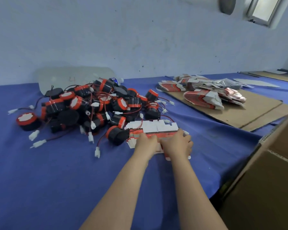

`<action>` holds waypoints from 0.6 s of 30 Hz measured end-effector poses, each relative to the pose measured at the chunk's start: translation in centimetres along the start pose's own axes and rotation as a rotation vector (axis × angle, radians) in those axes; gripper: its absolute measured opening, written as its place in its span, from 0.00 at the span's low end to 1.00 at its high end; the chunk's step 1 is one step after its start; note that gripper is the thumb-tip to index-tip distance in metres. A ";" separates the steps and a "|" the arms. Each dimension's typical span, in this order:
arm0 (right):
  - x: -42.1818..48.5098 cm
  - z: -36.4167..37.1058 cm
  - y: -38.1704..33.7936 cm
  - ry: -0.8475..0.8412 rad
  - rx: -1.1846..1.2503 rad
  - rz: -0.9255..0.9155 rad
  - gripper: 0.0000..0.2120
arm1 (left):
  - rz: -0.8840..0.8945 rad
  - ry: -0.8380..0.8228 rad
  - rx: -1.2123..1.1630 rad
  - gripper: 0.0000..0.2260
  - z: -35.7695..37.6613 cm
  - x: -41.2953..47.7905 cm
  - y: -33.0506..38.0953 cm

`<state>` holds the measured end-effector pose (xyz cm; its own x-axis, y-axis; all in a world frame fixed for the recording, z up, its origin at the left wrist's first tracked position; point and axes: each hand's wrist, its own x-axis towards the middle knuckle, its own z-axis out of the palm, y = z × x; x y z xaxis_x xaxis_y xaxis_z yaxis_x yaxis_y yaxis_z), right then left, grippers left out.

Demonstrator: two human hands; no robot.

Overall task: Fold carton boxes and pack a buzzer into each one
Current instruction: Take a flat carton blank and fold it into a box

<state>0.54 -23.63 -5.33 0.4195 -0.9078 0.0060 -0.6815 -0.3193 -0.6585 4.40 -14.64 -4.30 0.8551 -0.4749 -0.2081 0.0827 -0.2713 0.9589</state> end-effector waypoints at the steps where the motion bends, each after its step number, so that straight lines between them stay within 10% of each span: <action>1: 0.0 -0.5 0.1 0.038 0.101 -0.023 0.31 | -0.018 0.023 -0.067 0.19 -0.2 0.3 0.2; 8: -2.9 -3.5 -2.1 0.290 0.706 -0.300 0.22 | 0.356 0.176 -0.121 0.25 -1.7 -1.4 3.3; 18: -11.3 3.3 -10.1 -0.114 0.905 -0.653 0.19 | 0.630 0.643 -0.325 0.24 -13.3 -4.3 2.0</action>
<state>4.69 -9.21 -1.22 0.6207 -0.5940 0.5118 0.3567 -0.3674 -0.8590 7.68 -1.99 1.13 0.9004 0.1225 0.4174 -0.4333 0.1685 0.8853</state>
